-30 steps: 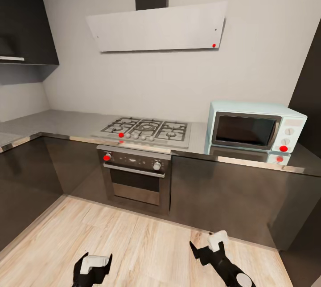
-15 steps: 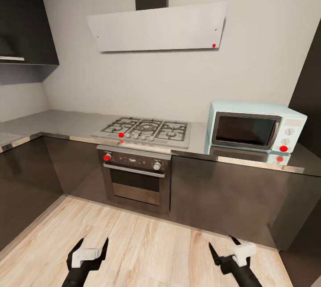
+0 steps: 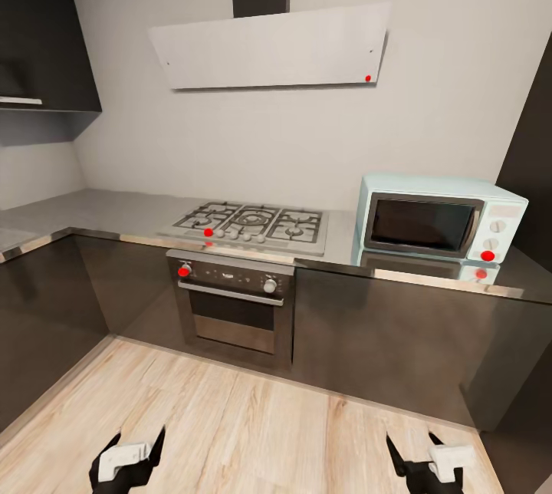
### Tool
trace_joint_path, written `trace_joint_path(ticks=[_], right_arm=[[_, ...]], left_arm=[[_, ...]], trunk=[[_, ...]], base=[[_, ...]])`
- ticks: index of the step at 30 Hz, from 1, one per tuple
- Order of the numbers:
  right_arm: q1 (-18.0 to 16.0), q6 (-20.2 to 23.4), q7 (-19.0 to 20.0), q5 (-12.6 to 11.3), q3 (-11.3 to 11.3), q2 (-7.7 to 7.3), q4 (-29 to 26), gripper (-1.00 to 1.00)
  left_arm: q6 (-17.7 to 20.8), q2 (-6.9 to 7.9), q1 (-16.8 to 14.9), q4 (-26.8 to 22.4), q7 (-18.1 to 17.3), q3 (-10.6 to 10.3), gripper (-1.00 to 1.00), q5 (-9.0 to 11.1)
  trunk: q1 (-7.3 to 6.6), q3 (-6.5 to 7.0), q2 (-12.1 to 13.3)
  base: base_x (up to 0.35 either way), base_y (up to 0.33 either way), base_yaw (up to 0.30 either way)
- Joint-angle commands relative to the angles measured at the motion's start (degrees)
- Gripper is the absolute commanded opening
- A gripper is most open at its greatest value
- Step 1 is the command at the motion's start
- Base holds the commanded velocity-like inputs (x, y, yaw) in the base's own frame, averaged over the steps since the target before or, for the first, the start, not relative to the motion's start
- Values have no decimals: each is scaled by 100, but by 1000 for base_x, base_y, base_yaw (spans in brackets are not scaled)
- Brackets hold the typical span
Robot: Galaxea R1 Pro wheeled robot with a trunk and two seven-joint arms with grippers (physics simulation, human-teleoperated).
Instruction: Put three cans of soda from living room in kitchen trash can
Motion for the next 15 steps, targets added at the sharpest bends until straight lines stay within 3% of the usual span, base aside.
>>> trace_joint_path(ticks=[1, 15], right_arm=[[-1, 0, -4, -1, -2, 4, 15, 100], [-6, 2, -54, -33, 12, 20, 85, 100]], left_arm=[[0, 1, 0, 33, -2, -1, 100, 5], [-8, -4, -1, 268, -9, -7, 100, 6]], trunk=[[0, 0, 0], [0, 0, 0]], base=[[0, 0, 0], [0, 0, 0]])
